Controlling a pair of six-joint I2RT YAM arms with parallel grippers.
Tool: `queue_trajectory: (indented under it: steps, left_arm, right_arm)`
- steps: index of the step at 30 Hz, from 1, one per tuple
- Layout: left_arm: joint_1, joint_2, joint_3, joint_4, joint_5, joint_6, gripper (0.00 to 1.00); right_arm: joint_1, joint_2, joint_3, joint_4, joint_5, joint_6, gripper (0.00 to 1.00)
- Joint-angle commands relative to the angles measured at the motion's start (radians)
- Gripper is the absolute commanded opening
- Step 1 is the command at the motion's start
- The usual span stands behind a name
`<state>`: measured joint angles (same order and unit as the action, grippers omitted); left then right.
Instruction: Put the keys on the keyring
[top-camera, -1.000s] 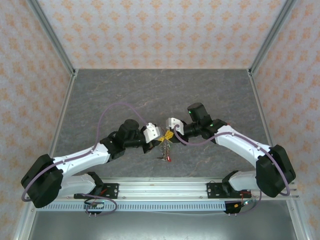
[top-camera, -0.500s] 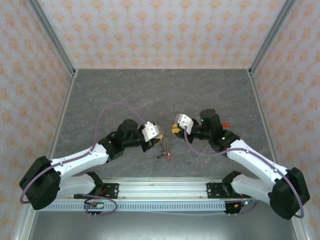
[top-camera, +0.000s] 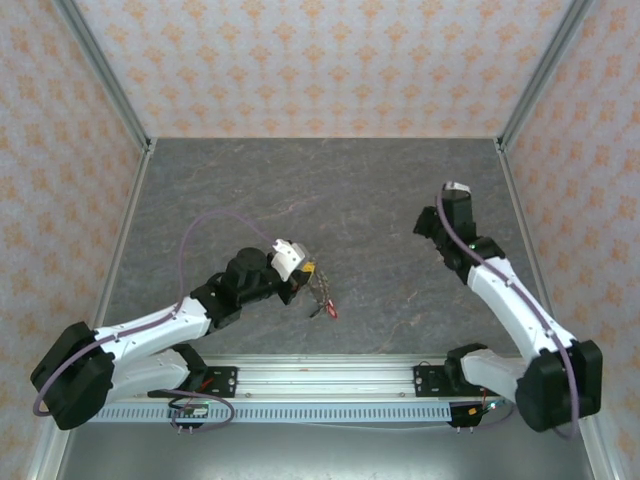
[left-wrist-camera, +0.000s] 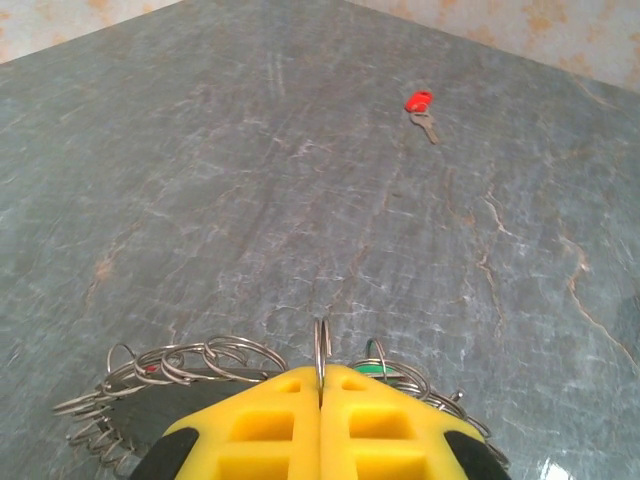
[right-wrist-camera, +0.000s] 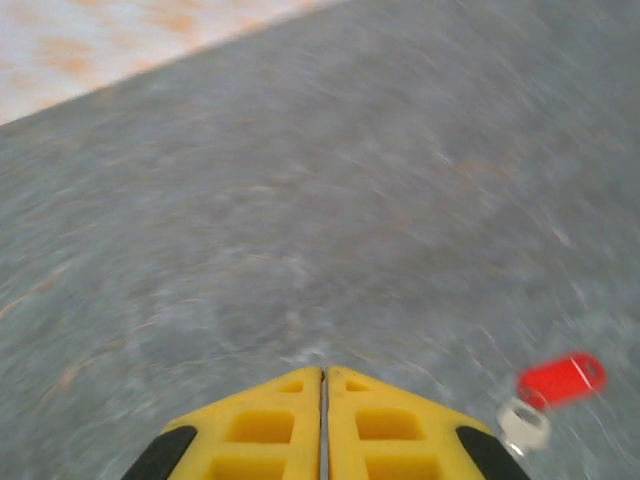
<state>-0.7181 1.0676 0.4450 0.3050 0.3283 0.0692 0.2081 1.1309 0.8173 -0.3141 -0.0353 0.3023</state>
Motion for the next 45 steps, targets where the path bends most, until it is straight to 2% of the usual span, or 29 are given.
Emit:
queue_trajectory:
  steps: [1,8,11,17,22,25,28,33,40,42,45]
  left_arm:
    - [0.006,-0.040,-0.015,0.088,-0.089,-0.089,0.00]
    - [0.006,-0.053,-0.016,0.085,-0.120,-0.098,0.00]
    - [0.006,-0.039,-0.005,0.084,-0.112,-0.101,0.00]
    - [0.006,-0.013,0.034,0.064,-0.068,-0.081,0.00]
    - [0.005,-0.001,0.054,0.041,-0.062,-0.077,0.00]
    - [0.005,0.013,0.061,0.051,-0.042,-0.089,0.00]
    - [-0.001,0.032,0.091,0.011,-0.029,-0.069,0.00]
    - [-0.017,0.045,0.089,0.062,-0.011,-0.050,0.00]
    - [-0.025,0.017,0.092,0.024,-0.092,-0.018,0.00]
    - [-0.025,0.001,0.093,0.016,-0.119,-0.021,0.00]
    - [-0.026,-0.007,0.080,0.053,-0.100,-0.029,0.00]
  right_arm:
    - [-0.069,0.027,-0.056,-0.109,-0.144,0.219,0.09]
    - [-0.201,0.081,-0.118,-0.043,-0.306,0.270,0.10]
    - [-0.215,0.089,-0.128,-0.049,-0.341,0.263,0.10]
    - [-0.217,0.066,-0.130,-0.094,-0.267,0.249,0.16]
    - [-0.220,0.058,-0.158,-0.078,-0.258,0.241,0.20]
    - [-0.220,0.021,-0.190,-0.052,-0.223,0.276,0.26]
    - [-0.220,0.011,-0.220,0.025,-0.234,0.298,0.39]
    - [-0.231,0.019,-0.207,0.021,-0.138,0.287,0.39]
    - [-0.350,0.047,-0.249,0.070,-0.221,0.287,0.38]
    - [-0.356,0.081,-0.233,0.058,-0.240,0.272,0.38]
    - [-0.356,0.097,-0.212,0.033,-0.231,0.248,0.39]
